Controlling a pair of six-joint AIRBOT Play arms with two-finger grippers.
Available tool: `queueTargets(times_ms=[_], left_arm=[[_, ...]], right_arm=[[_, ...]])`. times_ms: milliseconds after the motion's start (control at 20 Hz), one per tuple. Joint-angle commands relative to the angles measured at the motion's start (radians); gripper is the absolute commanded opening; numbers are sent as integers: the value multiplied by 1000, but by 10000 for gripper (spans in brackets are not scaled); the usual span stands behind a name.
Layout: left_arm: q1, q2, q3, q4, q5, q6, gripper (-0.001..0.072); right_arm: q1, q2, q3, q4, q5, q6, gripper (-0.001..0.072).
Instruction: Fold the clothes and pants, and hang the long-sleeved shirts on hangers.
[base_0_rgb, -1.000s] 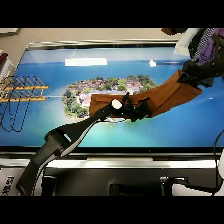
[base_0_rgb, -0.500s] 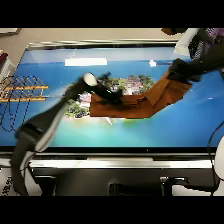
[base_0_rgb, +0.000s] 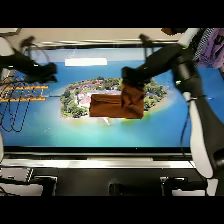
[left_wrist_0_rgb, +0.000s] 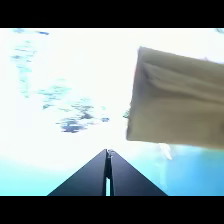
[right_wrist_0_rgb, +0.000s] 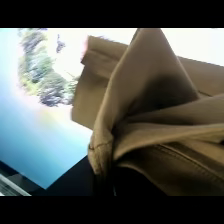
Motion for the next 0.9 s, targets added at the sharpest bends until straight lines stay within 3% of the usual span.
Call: queueTargets(times_ms=[0,300,400,500,600,850], left_arm=[[92,48,-1,29,-24,8,12],[99,38,-1,29,-13,30,12],[99,35,-2,29,-13,30,12],[99,32,-2,29,-13,30,12],[99,28,-2,29,-13,30,12],[98,25,-2,29,-13,30,12]], right_arm=[[112,-71,1,2,105,34,30],[149,-166,1,31,189,56,55],[150,-168,1,67,224,55,226],[153,-161,1,114,253,52,469],[152,-143,16,176,257,3,498],[-2,-50,108,158,157,59,500]])
